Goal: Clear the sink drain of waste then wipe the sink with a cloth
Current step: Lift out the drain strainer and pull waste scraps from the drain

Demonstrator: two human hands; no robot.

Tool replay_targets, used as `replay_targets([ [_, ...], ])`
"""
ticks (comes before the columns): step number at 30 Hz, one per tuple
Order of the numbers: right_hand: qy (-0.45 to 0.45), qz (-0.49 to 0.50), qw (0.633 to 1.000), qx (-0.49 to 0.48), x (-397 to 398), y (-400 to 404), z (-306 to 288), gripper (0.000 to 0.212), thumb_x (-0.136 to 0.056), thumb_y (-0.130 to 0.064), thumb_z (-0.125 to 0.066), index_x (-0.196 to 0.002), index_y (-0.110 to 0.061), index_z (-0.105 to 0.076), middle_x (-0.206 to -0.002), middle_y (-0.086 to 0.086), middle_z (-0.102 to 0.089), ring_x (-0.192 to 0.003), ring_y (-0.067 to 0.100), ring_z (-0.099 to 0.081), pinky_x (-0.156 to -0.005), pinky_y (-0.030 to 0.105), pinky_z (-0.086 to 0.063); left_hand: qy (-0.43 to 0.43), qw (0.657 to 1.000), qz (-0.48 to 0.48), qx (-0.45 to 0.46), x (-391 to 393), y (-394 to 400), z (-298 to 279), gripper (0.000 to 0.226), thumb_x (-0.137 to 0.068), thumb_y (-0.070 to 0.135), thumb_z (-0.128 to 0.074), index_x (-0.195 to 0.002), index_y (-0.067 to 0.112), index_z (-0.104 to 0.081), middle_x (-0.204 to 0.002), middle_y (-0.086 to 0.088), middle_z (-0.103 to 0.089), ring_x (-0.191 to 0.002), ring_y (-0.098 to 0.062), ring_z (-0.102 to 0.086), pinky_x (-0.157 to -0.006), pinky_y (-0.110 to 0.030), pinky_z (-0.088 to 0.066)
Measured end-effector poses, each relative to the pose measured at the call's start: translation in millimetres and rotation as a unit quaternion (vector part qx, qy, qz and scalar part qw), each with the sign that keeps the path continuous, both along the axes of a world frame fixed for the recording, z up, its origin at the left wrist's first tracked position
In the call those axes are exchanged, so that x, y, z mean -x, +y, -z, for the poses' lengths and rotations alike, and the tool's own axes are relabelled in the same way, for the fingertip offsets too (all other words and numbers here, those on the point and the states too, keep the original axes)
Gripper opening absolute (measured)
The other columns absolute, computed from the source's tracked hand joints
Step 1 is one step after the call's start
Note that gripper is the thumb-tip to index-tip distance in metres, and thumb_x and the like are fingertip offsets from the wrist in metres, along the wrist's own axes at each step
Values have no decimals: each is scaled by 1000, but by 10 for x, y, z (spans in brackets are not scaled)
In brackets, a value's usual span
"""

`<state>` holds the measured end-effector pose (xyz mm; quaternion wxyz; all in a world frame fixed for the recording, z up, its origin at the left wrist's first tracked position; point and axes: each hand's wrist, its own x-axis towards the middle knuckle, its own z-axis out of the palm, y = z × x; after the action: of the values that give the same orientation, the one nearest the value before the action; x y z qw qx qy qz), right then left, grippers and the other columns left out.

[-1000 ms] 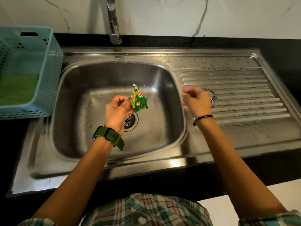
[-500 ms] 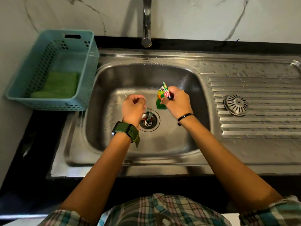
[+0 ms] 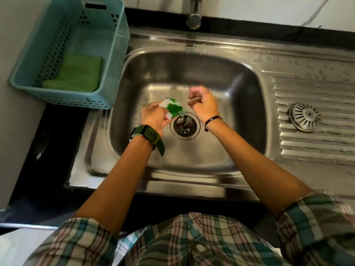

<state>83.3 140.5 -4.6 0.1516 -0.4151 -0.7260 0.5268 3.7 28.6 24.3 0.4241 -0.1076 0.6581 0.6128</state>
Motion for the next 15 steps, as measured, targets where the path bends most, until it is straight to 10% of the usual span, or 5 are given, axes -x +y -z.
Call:
replay_targets([
  [5, -341, -183, 920, -53, 140, -9, 683, 30, -90, -16, -49, -115, -4, -60, -121, 19, -60, -113, 33, -55, -95, 32, -44, 23, 1000, -21, -2, 101, -69, 56, 33, -83, -16, -40, -105, -2, -60, -83, -10, -65, -66, -17, -65, -57, -24, -58],
  [15, -385, -188, 890, -158, 247, -430, 1159, 38, -85, -9, -47, -122, 0, -49, -124, 21, -53, -122, 37, -44, -111, 44, -30, 28, 999, -13, 33, 261, -63, 235, 42, -80, -18, -36, -112, -1, -57, -111, -22, -63, -99, -34, -65, -86, -41, -54],
])
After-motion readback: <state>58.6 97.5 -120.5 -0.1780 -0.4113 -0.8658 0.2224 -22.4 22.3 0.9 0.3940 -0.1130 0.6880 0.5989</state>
